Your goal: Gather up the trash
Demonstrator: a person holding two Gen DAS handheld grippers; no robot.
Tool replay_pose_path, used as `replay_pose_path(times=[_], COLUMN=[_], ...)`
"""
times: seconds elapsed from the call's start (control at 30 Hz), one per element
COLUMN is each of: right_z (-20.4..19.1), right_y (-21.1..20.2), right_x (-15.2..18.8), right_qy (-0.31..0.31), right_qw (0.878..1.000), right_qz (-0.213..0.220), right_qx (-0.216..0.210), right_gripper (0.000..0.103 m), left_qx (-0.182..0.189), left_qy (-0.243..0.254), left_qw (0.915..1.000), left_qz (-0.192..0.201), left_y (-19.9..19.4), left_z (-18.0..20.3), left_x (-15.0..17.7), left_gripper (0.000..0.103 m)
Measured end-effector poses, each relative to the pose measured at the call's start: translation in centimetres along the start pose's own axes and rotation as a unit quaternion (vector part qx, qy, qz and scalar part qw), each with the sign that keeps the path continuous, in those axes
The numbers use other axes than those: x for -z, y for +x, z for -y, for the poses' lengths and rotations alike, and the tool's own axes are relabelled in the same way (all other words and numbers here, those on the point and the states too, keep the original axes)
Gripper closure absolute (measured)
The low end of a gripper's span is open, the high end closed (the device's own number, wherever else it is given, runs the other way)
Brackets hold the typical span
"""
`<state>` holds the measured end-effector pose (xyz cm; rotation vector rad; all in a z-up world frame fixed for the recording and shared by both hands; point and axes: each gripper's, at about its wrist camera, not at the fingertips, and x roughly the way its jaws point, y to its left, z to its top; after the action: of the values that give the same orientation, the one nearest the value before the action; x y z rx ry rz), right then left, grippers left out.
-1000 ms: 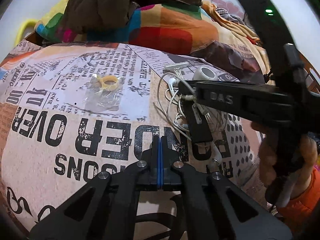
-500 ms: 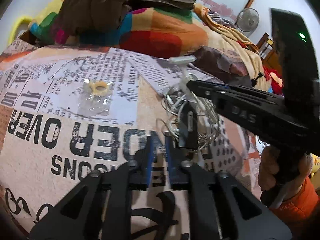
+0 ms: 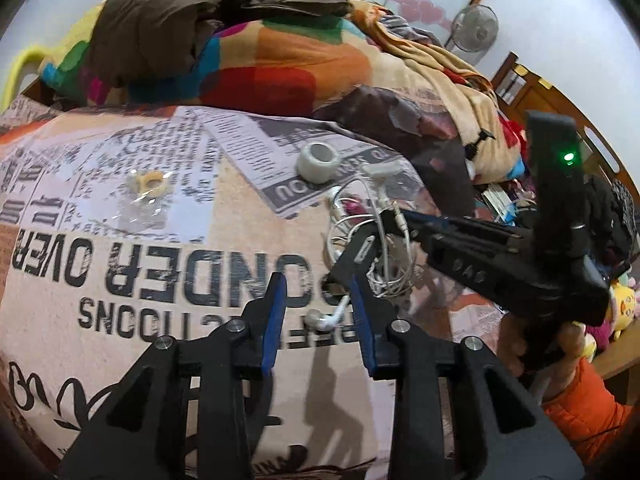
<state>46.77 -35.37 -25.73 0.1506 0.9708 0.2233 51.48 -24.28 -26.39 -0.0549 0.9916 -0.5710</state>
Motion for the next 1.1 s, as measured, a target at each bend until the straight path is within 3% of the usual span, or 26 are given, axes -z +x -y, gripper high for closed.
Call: replay_pose_path(times=[0.1, 0.23, 0.4, 0.77, 0.9, 1.1], right_z=[0.3, 0.4, 1.3, 3.6, 4.1, 3.3], right_y=[-0.3, -0.9, -1.6, -1.9, -1.5, 0.2], right_x=[0.5, 0.7, 1.2, 0.7, -0.5, -2.0], right_qy=[-0.003, -0.021, -0.023, 0.029, 0.051, 0.026], right_qw=[1.0, 1.0, 1.0, 1.0, 0.999, 0.999], right_qz=[-0.005, -0.007, -0.012, -0.006, 0.006, 0.01], right_qx=[-0.001, 0.014, 0.011, 0.009, 0.008, 0.047], right_gripper=[0.094, 0.089, 0.087, 0.086, 0.06, 0.059], left_qx=[0.0, -0.006, 0.0, 0.006, 0.004, 0.003], left_qy=[0.018, 0.028, 0.005, 0.019, 0.021, 0.027], left_qw=[0.9998, 0.9995, 0.9999, 0.9995, 0.9993, 0.9995], left_qz=[-0.006, -0.012, -0.016, -0.025, -0.031, -0.017], left_y=[0.6, 1.8, 2.9, 5.2, 6.0, 5.9], left_z=[1.5, 2.5, 1.7, 1.9, 1.8, 1.8], left_x=[-0.2, -0.5, -0.8, -1.3, -1.1, -0.6], left_gripper=[0.065, 0.065, 0.064, 0.064, 0.065, 0.07])
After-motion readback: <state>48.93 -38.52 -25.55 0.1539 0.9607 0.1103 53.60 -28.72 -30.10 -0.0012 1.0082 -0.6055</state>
